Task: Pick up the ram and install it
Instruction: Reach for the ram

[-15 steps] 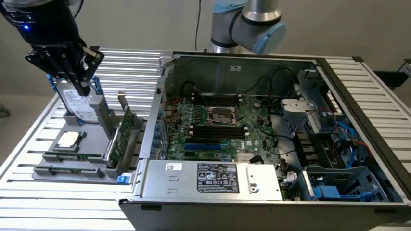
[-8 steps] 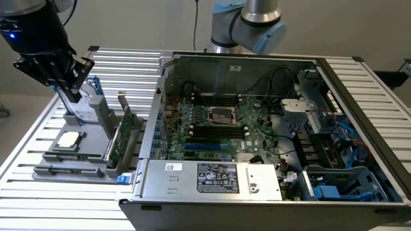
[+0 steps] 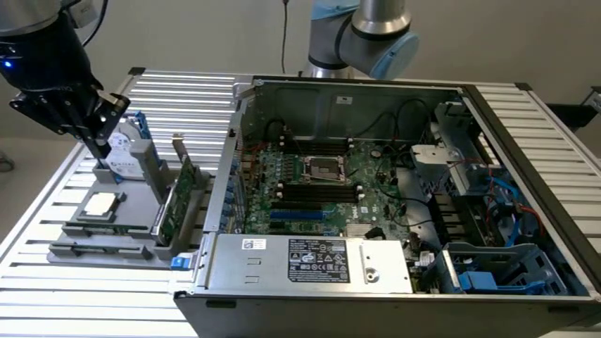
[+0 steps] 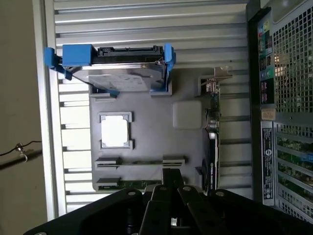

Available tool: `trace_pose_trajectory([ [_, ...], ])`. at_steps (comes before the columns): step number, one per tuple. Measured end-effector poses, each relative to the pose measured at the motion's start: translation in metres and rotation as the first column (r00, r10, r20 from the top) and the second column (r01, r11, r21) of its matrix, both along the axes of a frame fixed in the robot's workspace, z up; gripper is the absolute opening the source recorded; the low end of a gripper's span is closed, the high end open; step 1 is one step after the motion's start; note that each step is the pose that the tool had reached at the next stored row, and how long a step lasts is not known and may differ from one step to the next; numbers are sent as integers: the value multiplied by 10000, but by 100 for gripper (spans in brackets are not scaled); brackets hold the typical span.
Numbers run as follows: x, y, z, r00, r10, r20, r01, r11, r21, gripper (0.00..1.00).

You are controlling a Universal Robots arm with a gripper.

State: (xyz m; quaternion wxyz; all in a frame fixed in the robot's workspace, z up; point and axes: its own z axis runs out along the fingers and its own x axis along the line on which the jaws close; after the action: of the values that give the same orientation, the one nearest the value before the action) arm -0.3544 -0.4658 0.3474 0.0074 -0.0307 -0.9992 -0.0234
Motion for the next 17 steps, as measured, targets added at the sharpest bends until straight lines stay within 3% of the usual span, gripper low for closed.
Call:
trace_pose_trajectory([
  [6, -4, -11, -19, 9992, 405, -66, -405, 9992, -1, 11],
  [17, -78, -65, -30, 9965, 839, -69, -839, 9965, 1, 11],
])
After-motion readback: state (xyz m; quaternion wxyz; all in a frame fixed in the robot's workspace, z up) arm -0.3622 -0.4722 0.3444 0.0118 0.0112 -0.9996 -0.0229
